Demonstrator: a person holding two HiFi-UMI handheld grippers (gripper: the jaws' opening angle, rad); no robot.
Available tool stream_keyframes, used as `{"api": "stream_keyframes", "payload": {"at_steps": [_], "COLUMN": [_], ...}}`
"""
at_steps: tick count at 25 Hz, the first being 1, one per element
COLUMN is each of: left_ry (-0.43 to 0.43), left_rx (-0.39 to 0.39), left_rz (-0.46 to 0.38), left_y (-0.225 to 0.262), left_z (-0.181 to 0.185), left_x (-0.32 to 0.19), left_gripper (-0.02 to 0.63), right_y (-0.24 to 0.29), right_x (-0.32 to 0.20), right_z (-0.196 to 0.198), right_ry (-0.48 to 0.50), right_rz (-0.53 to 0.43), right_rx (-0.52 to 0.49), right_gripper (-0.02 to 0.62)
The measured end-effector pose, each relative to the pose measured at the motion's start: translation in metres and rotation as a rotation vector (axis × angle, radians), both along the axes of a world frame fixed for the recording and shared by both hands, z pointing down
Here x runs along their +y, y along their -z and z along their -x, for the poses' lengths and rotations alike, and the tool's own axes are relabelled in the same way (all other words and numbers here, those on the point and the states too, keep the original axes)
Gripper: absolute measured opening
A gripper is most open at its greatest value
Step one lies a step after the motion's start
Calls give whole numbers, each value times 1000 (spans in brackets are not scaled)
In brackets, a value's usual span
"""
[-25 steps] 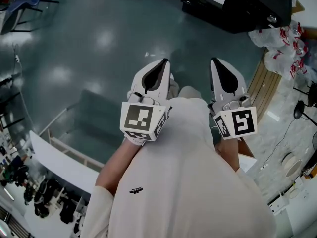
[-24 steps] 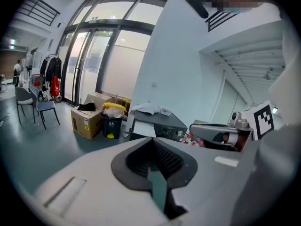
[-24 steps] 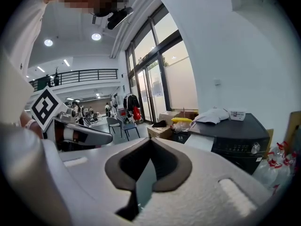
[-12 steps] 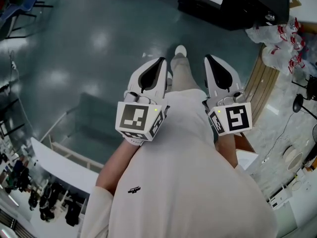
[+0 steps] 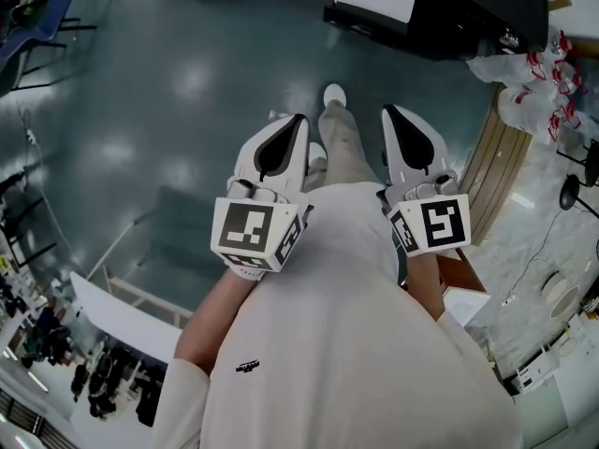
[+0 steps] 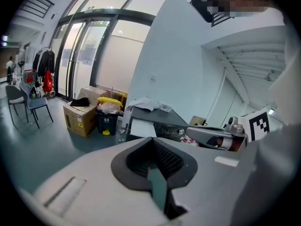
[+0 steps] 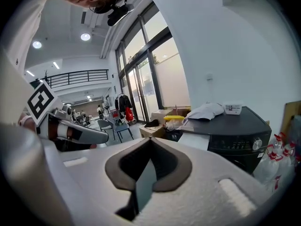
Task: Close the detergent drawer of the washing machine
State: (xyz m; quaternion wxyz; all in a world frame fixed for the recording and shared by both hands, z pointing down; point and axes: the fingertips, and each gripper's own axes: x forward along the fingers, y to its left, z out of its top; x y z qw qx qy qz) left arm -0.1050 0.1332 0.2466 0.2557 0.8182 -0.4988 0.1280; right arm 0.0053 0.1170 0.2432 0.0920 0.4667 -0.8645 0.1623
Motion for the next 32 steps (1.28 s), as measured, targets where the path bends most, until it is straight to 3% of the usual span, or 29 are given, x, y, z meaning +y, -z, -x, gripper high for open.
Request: {"api": "stream_keyframes", "payload": {"at_steps": [7, 15, 24, 32], "left_ry": [-28, -34, 42, 74], "left_rx": [-2, -39, -66, -76], "left_rz": [24, 9, -3, 39], "left_y": [-6, -4, -12, -22], "left_z": [-20, -31, -32, -22], "left_x": [-41, -105, -170, -198], "left_gripper": [15, 15, 15, 15], "right_y": [-29, -39, -54, -53], "right_x": [-49, -111, -183, -200], "right_z": [-13, -18, -20, -13], "right_ry": [-28, -41, 1, 14], "right_rz": [4, 12, 4, 14], "right_rx": [64, 25, 24, -11], "right_gripper": [2, 2, 2, 2]}}
